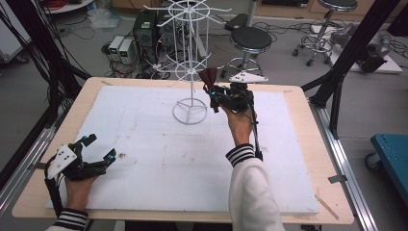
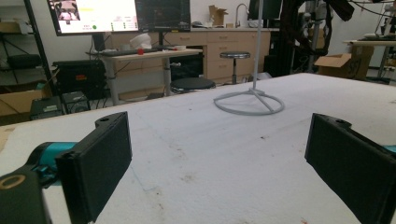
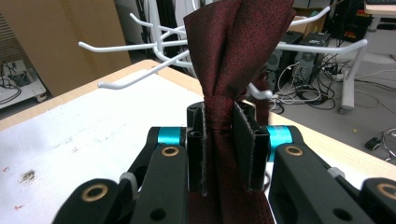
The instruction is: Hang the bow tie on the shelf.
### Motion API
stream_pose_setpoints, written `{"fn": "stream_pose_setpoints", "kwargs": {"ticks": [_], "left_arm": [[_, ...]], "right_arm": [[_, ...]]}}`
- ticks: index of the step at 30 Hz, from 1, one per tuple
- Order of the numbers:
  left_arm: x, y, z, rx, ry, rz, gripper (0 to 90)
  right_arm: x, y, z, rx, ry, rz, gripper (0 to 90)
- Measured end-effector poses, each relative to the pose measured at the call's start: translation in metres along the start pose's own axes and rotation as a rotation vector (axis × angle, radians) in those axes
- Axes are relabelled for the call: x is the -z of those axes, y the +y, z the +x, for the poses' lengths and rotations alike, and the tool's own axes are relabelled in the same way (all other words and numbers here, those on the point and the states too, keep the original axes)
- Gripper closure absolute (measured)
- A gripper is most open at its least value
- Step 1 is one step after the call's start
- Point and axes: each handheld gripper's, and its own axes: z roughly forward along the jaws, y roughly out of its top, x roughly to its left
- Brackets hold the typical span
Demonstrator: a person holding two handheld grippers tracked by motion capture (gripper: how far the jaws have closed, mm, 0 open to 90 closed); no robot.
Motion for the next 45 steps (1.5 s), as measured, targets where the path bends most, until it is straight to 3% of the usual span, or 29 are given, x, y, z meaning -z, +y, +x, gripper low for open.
{"fn": "stream_pose_setpoints", "kwargs": {"ticks": [21, 23, 27, 29, 31, 33, 36, 45], "left_arm": [[0.000, 0.000, 0.000, 0.001, 0.001, -0.003, 7.6], [0.000, 0.000, 0.000, 0.000, 0.001, -0.003, 7.6], [0.000, 0.000, 0.000, 0.001, 0.002, -0.003, 7.6], [0.000, 0.000, -0.001, 0.001, 0.002, -0.004, 7.6], [0.000, 0.000, 0.000, -0.003, 0.002, -0.003, 7.6], [0.000, 0.000, 0.000, -0.003, 0.002, -0.001, 7.6], [0.000, 0.000, 0.000, 0.001, 0.003, -0.002, 7.6], [0.000, 0.000, 0.000, -0.001, 0.001, -0.003, 7.6]], "right_arm": [[-0.007, -0.007, -0.003, -0.005, 0.028, 0.031, 72.7], [-0.008, -0.008, -0.004, -0.008, 0.041, 0.032, 61.8], [-0.010, -0.010, -0.002, -0.028, 0.071, 0.061, 17.6], [-0.009, -0.012, 0.004, 0.034, 0.044, 0.068, 0.5], [-0.005, -0.016, 0.009, 0.051, 0.035, 0.054, 0.7], [0.002, -0.019, 0.010, 0.047, 0.063, 0.035, 0.7], [0.016, -0.025, 0.011, 0.051, 0.067, 0.006, 0.7], [0.079, -0.060, 0.005, 0.063, 0.019, -0.075, 0.7]]}}
